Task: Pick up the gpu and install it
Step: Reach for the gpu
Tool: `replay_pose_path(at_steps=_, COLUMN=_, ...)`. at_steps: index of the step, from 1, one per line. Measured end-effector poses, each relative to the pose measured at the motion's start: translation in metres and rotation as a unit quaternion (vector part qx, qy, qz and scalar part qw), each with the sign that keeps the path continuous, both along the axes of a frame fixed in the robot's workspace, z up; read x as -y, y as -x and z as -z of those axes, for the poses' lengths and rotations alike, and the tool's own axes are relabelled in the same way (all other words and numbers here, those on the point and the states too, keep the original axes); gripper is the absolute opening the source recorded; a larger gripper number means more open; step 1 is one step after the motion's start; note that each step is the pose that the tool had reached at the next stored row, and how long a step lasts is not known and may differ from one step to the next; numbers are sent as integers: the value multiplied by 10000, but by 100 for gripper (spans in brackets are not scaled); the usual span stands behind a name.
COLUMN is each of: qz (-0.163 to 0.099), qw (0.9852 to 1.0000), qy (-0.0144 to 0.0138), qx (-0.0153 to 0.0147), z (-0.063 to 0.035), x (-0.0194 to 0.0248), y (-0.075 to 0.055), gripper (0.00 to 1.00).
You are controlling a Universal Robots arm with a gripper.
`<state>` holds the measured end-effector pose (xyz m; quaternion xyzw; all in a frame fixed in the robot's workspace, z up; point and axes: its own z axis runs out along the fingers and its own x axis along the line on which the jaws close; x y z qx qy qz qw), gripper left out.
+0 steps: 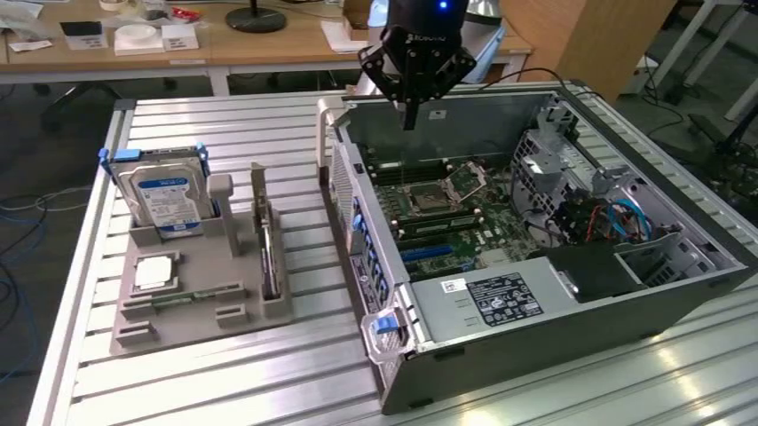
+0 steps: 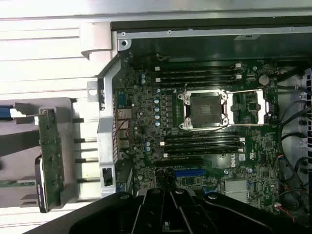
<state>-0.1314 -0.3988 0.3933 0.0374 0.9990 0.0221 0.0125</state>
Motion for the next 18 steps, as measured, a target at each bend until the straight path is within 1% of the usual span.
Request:
replay_pose_path(at_steps=4, qz=0, qw=10000, qy=0, qx=0, z=0, x=0, y=88, gripper=11)
replay_pose_path(at_steps=18, qz=0, qw=10000, qy=0, qx=0, z=2, x=0, y=325, gripper=11)
